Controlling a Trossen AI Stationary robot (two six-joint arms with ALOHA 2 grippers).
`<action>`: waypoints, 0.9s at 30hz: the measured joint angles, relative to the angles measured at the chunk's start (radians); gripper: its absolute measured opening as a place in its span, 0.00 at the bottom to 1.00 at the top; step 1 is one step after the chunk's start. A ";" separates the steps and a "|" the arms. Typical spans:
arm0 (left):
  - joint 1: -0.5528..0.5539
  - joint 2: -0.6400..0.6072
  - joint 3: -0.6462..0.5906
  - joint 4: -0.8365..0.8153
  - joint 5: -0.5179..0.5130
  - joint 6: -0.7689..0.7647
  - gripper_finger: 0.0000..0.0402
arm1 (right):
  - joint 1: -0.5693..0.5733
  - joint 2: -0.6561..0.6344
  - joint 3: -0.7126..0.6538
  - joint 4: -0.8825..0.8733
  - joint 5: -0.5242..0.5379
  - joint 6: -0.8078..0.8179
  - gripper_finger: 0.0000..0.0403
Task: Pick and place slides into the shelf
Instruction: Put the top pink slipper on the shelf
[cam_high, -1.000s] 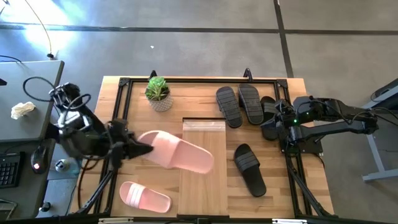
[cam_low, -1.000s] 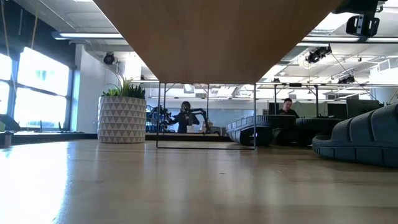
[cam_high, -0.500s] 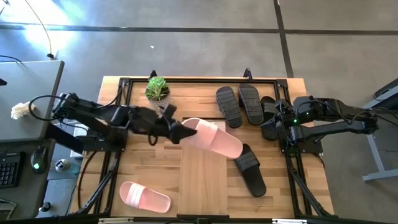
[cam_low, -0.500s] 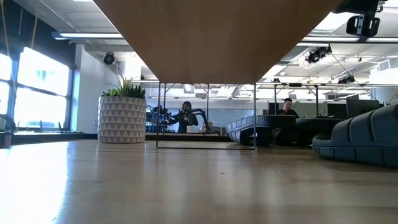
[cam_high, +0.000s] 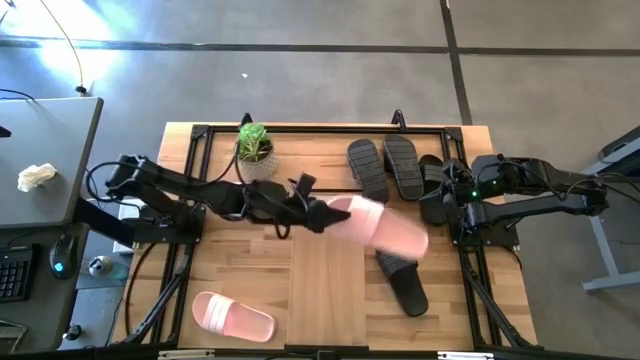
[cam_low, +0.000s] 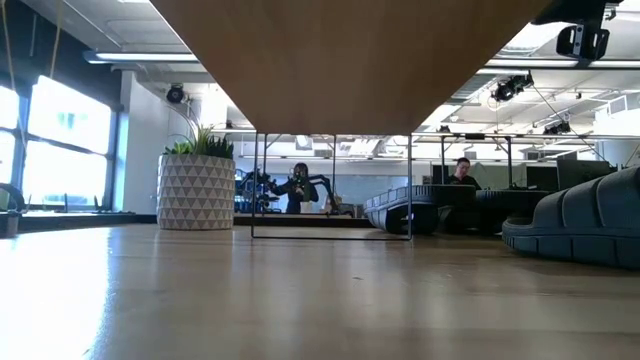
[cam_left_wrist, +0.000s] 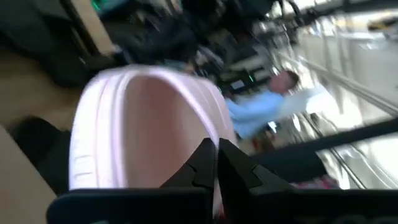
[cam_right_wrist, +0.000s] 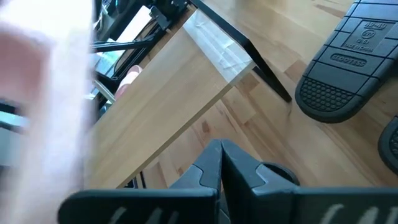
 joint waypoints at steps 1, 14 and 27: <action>0.000 0.001 0.000 -0.015 -0.024 -0.002 0.00 | 0.000 0.000 0.000 0.000 0.000 0.000 0.00; -0.036 0.072 0.003 0.178 0.038 -0.028 0.00 | 0.000 0.000 0.000 0.000 -0.001 0.022 0.00; -0.244 0.098 0.000 0.107 -0.126 -0.083 0.00 | 0.000 0.000 0.000 0.000 0.000 0.027 0.00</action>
